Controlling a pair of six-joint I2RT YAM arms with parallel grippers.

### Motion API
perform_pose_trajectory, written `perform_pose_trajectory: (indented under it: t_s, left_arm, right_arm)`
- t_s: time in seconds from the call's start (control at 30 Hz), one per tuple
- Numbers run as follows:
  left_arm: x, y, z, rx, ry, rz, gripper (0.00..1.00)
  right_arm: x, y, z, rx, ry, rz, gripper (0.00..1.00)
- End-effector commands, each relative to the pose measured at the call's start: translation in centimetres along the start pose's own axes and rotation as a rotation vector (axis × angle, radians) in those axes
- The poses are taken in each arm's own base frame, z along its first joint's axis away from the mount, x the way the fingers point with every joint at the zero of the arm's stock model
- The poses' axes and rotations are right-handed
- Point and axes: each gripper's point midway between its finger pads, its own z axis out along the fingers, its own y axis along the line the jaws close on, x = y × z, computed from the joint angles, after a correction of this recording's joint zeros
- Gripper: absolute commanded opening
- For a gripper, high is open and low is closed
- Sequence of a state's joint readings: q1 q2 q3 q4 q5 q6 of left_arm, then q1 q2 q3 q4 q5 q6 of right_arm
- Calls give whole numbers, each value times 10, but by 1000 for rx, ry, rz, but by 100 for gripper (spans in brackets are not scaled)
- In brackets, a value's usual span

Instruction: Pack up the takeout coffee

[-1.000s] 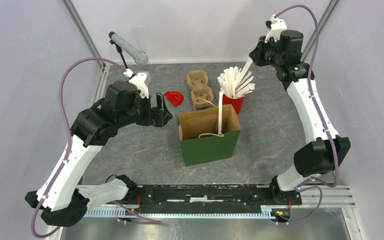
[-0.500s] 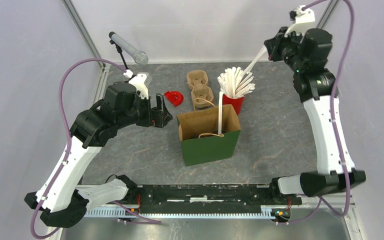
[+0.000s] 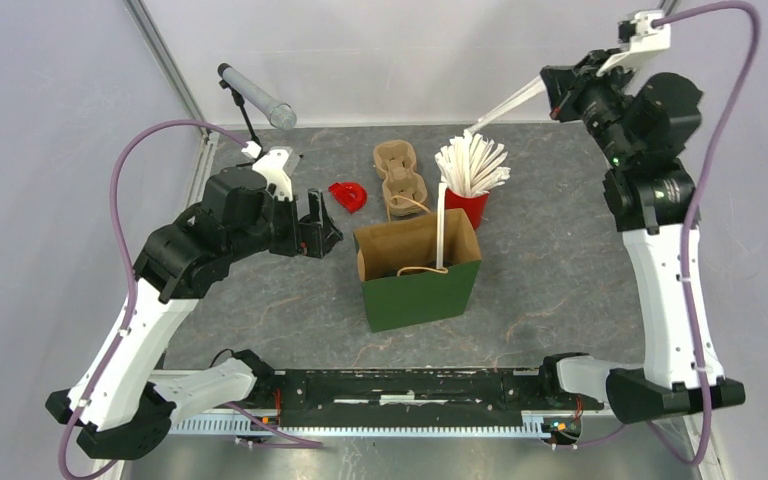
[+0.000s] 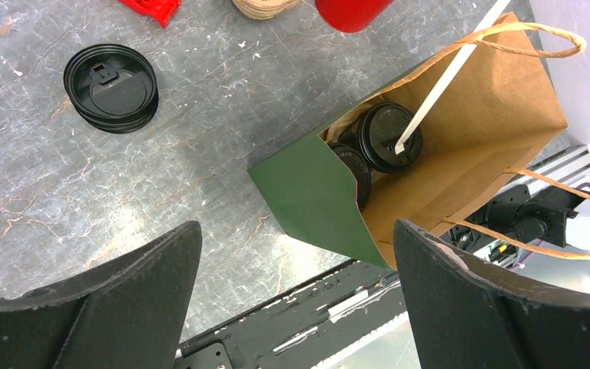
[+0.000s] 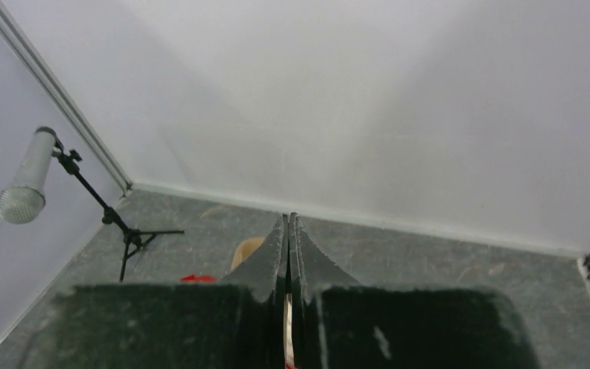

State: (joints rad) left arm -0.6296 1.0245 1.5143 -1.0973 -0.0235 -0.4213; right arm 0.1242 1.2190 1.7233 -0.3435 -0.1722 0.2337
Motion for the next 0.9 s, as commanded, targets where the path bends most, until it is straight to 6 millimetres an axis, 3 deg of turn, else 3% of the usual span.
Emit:
perform_pose_trajectory:
  t_s: [0.0, 0.2, 0.43, 0.63, 0.87]
  left_arm:
    - [-11, -3, -8, 17, -56, -11, 100]
    - [-10, -3, -3, 10, -35, -7, 100]
    - [-9, -4, 6, 7, -8, 4, 100]
    - [-9, -5, 10, 7, 4, 12, 100]
    - [-11, -5, 12, 4, 8, 13, 100]
  right_arm:
    - [48, -8, 19, 16, 121, 81, 0]
    - [74, -12, 29, 29, 205, 112, 0]
    - [149, -28, 53, 40, 349, 112, 1]
    - [226, -41, 73, 24, 504, 61, 5]
    - [277, -45, 87, -25, 580, 19, 9]
